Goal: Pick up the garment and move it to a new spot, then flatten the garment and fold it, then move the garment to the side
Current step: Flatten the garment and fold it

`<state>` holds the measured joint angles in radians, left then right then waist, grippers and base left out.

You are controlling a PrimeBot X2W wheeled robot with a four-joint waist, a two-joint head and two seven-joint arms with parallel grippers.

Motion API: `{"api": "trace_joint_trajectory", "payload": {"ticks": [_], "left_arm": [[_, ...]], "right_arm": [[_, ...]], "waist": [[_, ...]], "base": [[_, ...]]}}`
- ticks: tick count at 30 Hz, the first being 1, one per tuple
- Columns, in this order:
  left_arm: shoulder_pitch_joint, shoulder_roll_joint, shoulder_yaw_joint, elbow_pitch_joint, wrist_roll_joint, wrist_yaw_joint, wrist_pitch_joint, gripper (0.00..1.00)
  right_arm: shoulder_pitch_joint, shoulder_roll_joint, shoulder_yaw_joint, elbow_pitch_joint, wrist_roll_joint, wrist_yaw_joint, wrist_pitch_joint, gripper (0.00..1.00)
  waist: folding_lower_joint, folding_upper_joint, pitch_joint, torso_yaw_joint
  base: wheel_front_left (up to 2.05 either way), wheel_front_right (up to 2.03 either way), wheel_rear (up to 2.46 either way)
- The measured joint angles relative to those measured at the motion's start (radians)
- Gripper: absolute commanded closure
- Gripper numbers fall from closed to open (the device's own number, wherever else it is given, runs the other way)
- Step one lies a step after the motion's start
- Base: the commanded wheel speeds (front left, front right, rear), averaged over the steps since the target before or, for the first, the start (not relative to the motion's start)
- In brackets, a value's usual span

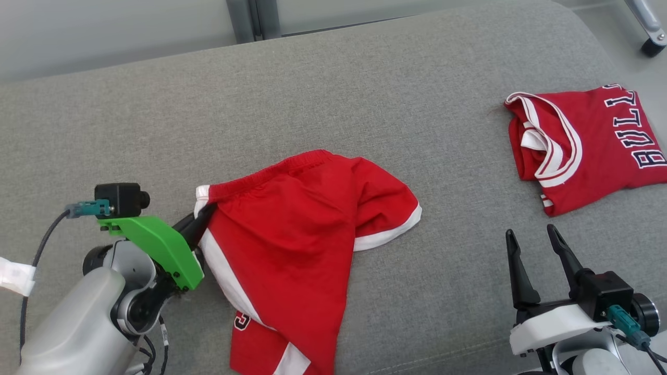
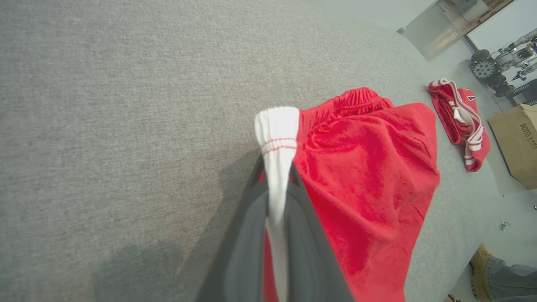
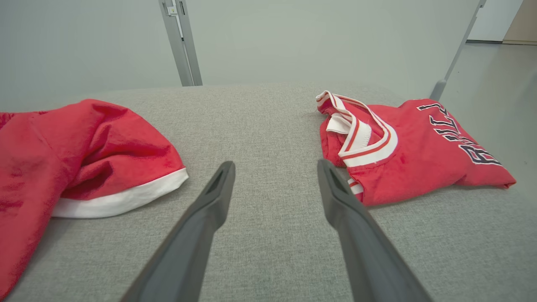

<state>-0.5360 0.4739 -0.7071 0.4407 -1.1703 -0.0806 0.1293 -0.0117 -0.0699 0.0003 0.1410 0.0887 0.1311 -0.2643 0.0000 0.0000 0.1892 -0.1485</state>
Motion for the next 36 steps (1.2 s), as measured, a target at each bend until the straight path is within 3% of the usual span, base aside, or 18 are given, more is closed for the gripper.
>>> {"api": "trace_joint_trajectory", "payload": {"ticks": [13, 18, 24, 29, 36], "left_arm": [[-0.163, 0.087, 0.066, -0.041, 0.056, 0.066, -0.01, 1.0], [-0.217, 0.086, 0.054, -0.074, 0.073, 0.081, 0.02, 1.0], [-0.246, 0.012, -0.012, -0.115, 0.116, 0.089, 0.047, 1.0], [-0.246, -0.113, -0.131, -0.12, 0.163, 0.077, 0.082, 1.0], [-0.25, -0.301, -0.282, -0.014, 0.238, 0.046, 0.099, 1.0]], "right_arm": [[0.011, -0.016, 0.01, 0.01, -0.002, 0.0, 0.0, 0.0], [0.02, -0.017, 0.019, 0.013, -0.001, 0.0, 0.0, 0.0], [0.023, -0.02, 0.029, 0.015, 0.001, 0.0, 0.0, 0.0], [0.006, -0.019, 0.052, 0.017, 0.004, 0.0, 0.0, 0.0], [-0.025, -0.005, 0.074, 0.02, 0.014, 0.0, 0.0, 0.0]], "waist": [[0.0, 0.0, -0.056, 0.046], [0.0, 0.0, -0.079, 0.049], [0.0, 0.0, -0.086, 0.043], [0.0, 0.0, -0.077, 0.021], [0.0, 0.0, -0.043, -0.037]], "base": [[0.0, 0.0, 0.0], [0.0, 0.0, 0.0], [0.0, 0.0, 0.0], [0.0, 0.0, 0.0], [0.0, 0.0, 0.0]]}}
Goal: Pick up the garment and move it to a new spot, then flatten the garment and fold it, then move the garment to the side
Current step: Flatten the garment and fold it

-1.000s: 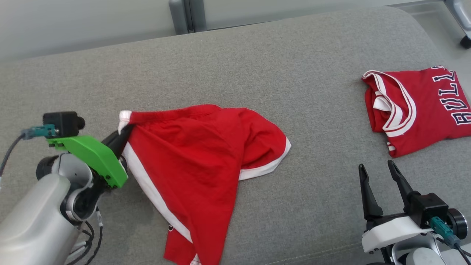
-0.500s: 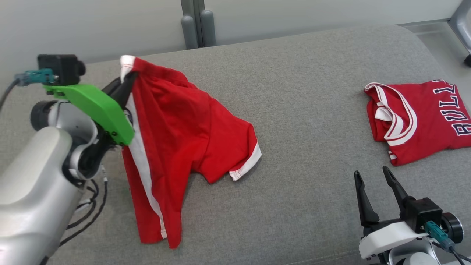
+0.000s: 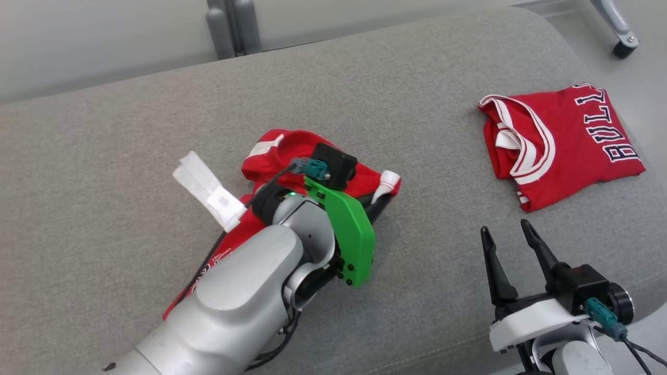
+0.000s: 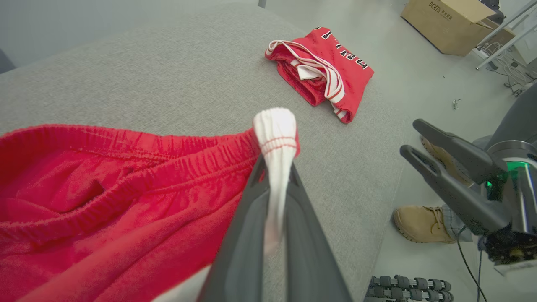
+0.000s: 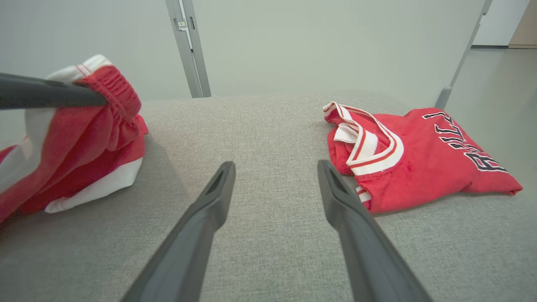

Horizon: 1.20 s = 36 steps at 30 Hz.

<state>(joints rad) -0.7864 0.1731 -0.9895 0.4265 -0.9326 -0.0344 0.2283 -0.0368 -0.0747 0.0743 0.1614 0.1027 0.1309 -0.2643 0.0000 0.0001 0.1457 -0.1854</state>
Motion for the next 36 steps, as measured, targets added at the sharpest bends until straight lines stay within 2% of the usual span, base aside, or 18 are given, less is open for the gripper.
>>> {"api": "trace_joint_trajectory", "payload": {"ticks": [2, 4, 12, 13, 15, 20, 24, 28, 31, 36], "left_arm": [[-0.003, -0.049, -0.025, 0.041, 0.006, -0.01, -0.002, 1.0], [-0.005, -0.075, -0.05, 0.092, 0.019, -0.019, -0.011, 1.0], [-0.013, -0.119, -0.116, 0.243, 0.058, -0.031, -0.112, 0.99], [-0.013, -0.12, -0.121, 0.255, 0.058, -0.031, -0.131, 0.69], [-0.009, -0.121, -0.132, 0.263, 0.051, -0.031, -0.158, 0.0], [-0.002, -0.123, -0.171, 0.199, -0.008, -0.022, -0.207, 0.0], [0.003, -0.124, -0.173, 0.133, -0.042, 0.004, -0.243, 0.0], [0.02, -0.12, -0.137, 0.071, -0.061, 0.036, -0.303, 0.0], [0.049, -0.068, -0.094, 0.012, -0.061, 0.081, -0.36, 0.0], [0.159, 0.072, -0.03, -0.089, -0.065, 0.176, -0.43, 0.0]], "right_arm": [[-0.011, 0.005, 0.002, -0.001, 0.002, 0.0, 0.0, 0.0], [-0.023, 0.011, 0.003, -0.002, 0.005, 0.0, 0.0, 0.0], [-0.033, 0.022, -0.013, -0.002, 0.015, 0.0, 0.0, 0.0], [-0.034, 0.023, -0.015, -0.002, 0.017, 0.0, 0.0, 0.0], [-0.034, 0.023, -0.014, -0.001, 0.029, 0.0, 0.0, 0.0], [-0.035, 0.023, -0.032, 0.0, 0.037, 0.0, 0.0, 0.0], [-0.029, 0.024, -0.046, -0.005, 0.024, 0.0, 0.0, 0.0], [-0.02, 0.025, -0.059, -0.026, 0.004, 0.0, 0.0, 0.0], [-0.007, 0.023, -0.069, -0.045, -0.003, 0.0, 0.0, 0.0], [0.016, 0.002, -0.071, -0.08, -0.012, 0.0, 0.0, 0.0]], "waist": [[0.0, 0.0, 0.016, -0.019], [0.0, 0.0, 0.033, -0.04], [0.0, 0.0, 0.099, -0.131], [0.0, 0.0, 0.106, -0.141], [0.0, 0.0, 0.12, -0.158], [0.0, 0.0, 0.141, -0.171], [0.0, 0.0, 0.135, -0.149], [0.0, 0.0, 0.114, -0.112], [0.0, 0.0, 0.089, -0.076], [0.0, 0.0, 0.037, -0.01]], "base": [[0.0, 0.0, 0.0], [0.0, 0.0, 0.0], [0.0, 0.0, 0.0], [0.0, 0.0, 0.0], [0.0, 0.0, 0.0], [0.0, 0.0, 0.0], [0.0, 0.0, 0.0], [0.0, 0.0, 0.0], [0.0, 0.0, 0.0], [0.0, 0.0, 0.0]]}}
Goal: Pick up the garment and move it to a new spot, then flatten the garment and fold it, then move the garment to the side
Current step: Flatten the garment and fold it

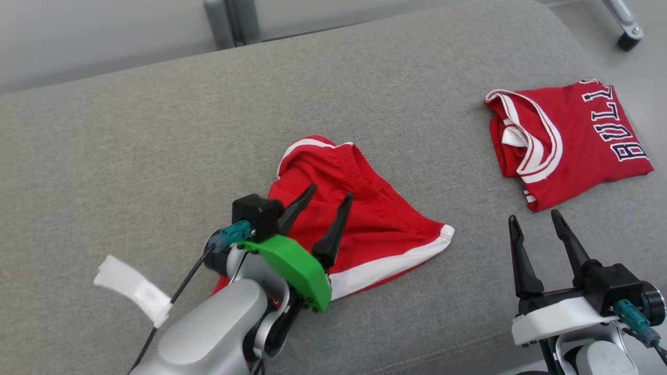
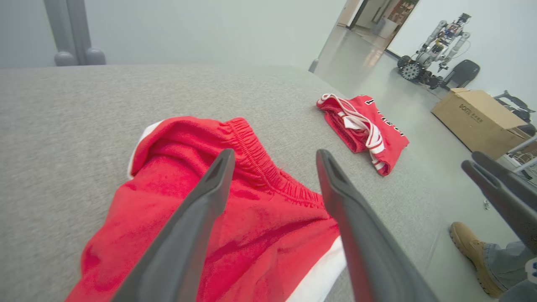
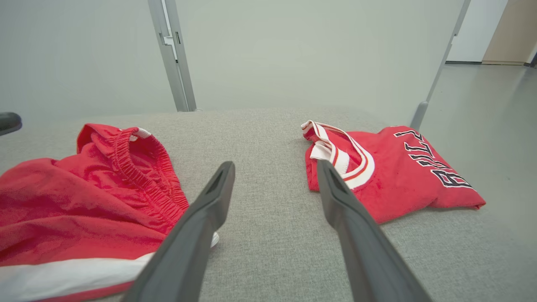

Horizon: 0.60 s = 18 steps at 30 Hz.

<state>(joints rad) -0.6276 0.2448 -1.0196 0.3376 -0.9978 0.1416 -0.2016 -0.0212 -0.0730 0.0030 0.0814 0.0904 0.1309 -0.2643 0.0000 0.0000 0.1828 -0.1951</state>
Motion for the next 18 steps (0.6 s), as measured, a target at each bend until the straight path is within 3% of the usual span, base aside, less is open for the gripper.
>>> {"api": "trace_joint_trajectory", "payload": {"ticks": [6, 10, 14, 18], "left_arm": [[0.149, 0.141, 0.052, -0.124, -0.002, 0.091, -0.038, 0.0], [0.245, 0.194, 0.092, -0.171, 0.015, 0.143, -0.055, 0.0], [0.349, 0.202, 0.105, -0.19, -0.004, 0.144, -0.056, 0.0], [0.386, 0.198, 0.078, -0.166, -0.047, 0.116, -0.01, 0.0]], "right_arm": [[0.021, -0.027, -0.013, -0.045, -0.002, 0.0, 0.0, 0.0], [0.04, -0.038, -0.022, -0.065, -0.002, 0.0, 0.0, 0.0], [0.058, -0.049, -0.023, -0.068, -0.001, 0.0, 0.0, 0.0], [0.065, -0.05, -0.01, -0.057, 0.0, 0.0, 0.0, 0.0]], "waist": [[0.0, 0.0, -0.057, 0.088], [-0.0001, 0.0, -0.093, 0.145], [0.0, 0.0, -0.124, 0.199], [0.0, 0.0, -0.151, 0.241]], "base": [[0.0, 0.0, 0.0], [0.0, 0.0, 0.0], [0.0, 0.0, 0.0], [0.0, 0.0, 0.0]]}}
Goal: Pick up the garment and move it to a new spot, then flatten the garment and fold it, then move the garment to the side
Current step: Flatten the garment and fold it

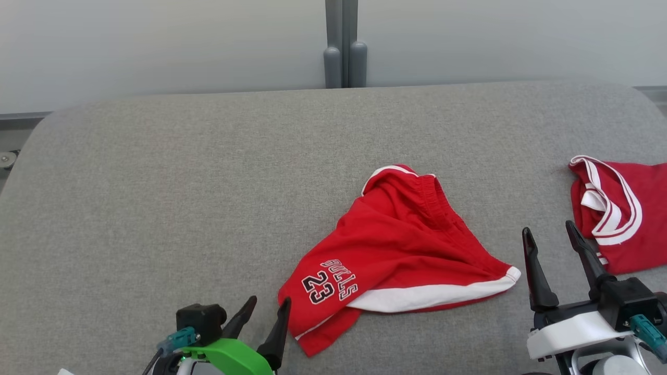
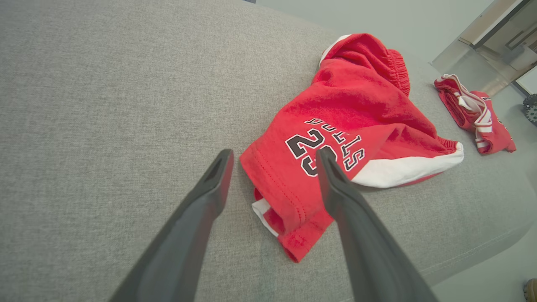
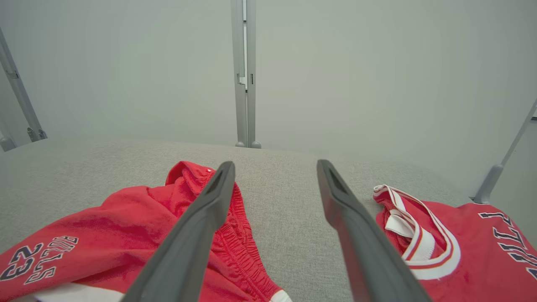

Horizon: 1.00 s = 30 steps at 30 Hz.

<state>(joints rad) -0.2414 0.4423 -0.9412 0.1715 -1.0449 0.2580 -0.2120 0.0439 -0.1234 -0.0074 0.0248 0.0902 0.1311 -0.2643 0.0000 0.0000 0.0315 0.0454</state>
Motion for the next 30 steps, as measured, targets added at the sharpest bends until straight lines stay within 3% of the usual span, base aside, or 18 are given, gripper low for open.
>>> {"api": "trace_joint_trajectory", "payload": {"ticks": [6, 19, 20, 21, 22, 23, 30], "left_arm": [[0.01, -0.02, -0.021, 0.003, -0.072, -0.035, 0.095, 0.0], [0.004, -0.058, 0.003, 0.094, -0.158, -0.087, 0.156, 0.0], [-0.001, -0.061, 0.005, 0.102, -0.159, -0.092, 0.156, 0.09], [-0.006, -0.067, 0.008, 0.111, -0.159, -0.096, 0.149, 0.31], [-0.012, -0.073, 0.011, 0.119, -0.159, -0.101, 0.147, 0.8], [-0.019, -0.077, 0.013, 0.125, -0.159, -0.106, 0.141, 1.0], [-0.053, -0.078, 0.021, 0.165, -0.159, -0.143, 0.142, 1.0]], "right_arm": [[0.007, 0.003, 0.021, 0.01, 0.002, 0.0, 0.0, 0.0], [0.008, 0.0, 0.033, 0.024, 0.006, 0.0, 0.0, 0.0], [0.007, 0.0, 0.034, 0.023, 0.006, 0.0, 0.0, 0.0], [0.007, 0.0, 0.033, 0.023, 0.006, 0.0, 0.0, 0.0], [0.006, 0.0, 0.033, 0.023, 0.006, 0.0, 0.0, 0.0], [0.006, 0.0, 0.032, 0.023, 0.006, 0.0, 0.0, 0.0], [-0.006, 0.004, 0.03, 0.023, 0.006, 0.0, 0.0, 0.0]], "waist": [[0.0, 0.0, -0.03, 0.018], [0.0, 0.0, -0.003, -0.032], [0.0, 0.0, 0.001, -0.036], [0.0, 0.0, 0.004, -0.04], [0.0, 0.0, 0.008, -0.043], [0.0, 0.0, 0.012, -0.045], [0.0, 0.0, 0.036, -0.059]], "base": [[0.0, 0.0, 0.0], [0.0, 0.0, 0.0], [0.0, 0.0, 0.0], [0.0, 0.0, 0.0], [0.0, 0.0, 0.0], [0.0, 0.0, 0.0], [0.0, 0.0, 0.0]]}}
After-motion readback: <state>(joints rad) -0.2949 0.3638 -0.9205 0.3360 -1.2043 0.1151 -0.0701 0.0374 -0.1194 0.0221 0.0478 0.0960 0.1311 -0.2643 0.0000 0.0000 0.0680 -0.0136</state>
